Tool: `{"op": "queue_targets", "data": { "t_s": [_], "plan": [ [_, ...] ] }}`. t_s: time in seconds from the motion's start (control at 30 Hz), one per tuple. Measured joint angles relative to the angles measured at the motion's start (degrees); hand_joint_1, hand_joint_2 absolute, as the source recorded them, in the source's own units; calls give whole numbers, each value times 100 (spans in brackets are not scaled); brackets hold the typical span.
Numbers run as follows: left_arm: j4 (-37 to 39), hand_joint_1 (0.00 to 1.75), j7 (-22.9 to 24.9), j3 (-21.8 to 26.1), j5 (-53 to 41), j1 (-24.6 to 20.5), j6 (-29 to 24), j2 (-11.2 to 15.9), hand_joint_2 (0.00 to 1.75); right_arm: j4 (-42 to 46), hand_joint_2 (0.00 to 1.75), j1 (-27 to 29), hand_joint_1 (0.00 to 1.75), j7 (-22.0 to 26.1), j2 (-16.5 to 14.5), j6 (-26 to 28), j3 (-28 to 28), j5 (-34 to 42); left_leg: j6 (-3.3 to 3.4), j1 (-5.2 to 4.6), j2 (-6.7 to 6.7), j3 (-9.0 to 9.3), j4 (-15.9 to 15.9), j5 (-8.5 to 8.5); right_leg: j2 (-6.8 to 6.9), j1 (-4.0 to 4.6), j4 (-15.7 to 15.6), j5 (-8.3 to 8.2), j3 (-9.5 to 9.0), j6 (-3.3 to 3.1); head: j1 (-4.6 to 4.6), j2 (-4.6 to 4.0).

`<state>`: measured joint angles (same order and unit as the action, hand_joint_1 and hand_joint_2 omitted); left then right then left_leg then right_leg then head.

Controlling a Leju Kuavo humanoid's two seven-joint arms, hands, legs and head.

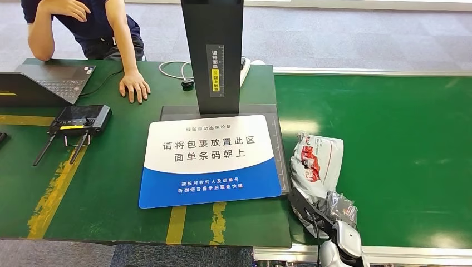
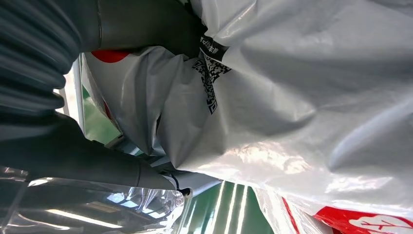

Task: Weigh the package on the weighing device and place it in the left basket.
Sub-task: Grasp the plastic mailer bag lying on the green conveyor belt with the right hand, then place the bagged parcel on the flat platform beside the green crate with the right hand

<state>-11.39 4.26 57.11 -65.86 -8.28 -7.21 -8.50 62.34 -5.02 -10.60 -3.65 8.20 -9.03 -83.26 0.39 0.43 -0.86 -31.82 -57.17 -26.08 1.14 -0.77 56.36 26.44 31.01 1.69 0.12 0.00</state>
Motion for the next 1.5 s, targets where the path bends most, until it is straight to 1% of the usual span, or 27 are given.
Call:
{"op": "queue_targets", "data": {
  "t_s": [0.07, 0.23, 0.37, 0.57, 0.73, 1.07, 1.27, 1.5],
  "plan": [
    [0, 0, -1, -1, -1, 0, 4, 0, 175, 0, 175, 0, 168, -10, 0, 42, 0, -8, 0, 0, 1, 0, 0, 0, 0, 0, 0, 0, 0, 0, -1, 0],
    [0, 0, -46, -2, 33, 8, 5, 0, 175, 225, 175, 136, 170, -257, 0, 478, -3, -295, 0, -1, 4, -18, 0, 1, 4, 0, 1, -5, 11, 2, 1, 0],
    [0, 0, -85, -2, 54, 11, 13, 0, 175, 821, 175, 346, 170, -320, -2, 643, -4, -475, 0, -1, 1, -28, 0, 1, 2, 0, 2, -9, 23, 2, 1, 0],
    [0, 0, -86, -35, 30, 3, 23, 0, 175, 1940, 175, 650, 169, -355, -72, 1029, -2, -609, -3, 1, 2, -33, 0, 0, 3, 3, 6, -2, 32, -5, -1, 0],
    [0, 0, -67, -92, -1, -9, 28, 0, 175, 2575, 175, 830, 167, -362, -130, 1132, -2, -617, -6, 1, 1, -34, 1, -2, 2, 3, 6, 1, 33, -7, 0, 0],
    [0, 0, -13, -184, -60, -70, 44, -10, 175, 3391, 175, 1140, 165, -223, -226, 1619, 48, -661, -6, 1, 2, -34, 1, -2, 2, 3, 6, 1, 33, -7, 0, 0],
    [0, 0, 30, -243, -89, -126, 65, -37, 175, 3802, 175, 1229, 167, -211, -240, 1693, 136, -695, -6, 1, 1, -34, 1, -2, 2, 3, 6, 1, 33, -7, 0, 0],
    [0, 0, 35, -251, -89, -139, 58, -54, 175, 4004, 175, 1278, 166, -201, -240, 1799, 245, -696, -6, 1, 1, -34, 1, -2, 2, 3, 6, 1, 33, -7, -1, 0]
  ]
}}
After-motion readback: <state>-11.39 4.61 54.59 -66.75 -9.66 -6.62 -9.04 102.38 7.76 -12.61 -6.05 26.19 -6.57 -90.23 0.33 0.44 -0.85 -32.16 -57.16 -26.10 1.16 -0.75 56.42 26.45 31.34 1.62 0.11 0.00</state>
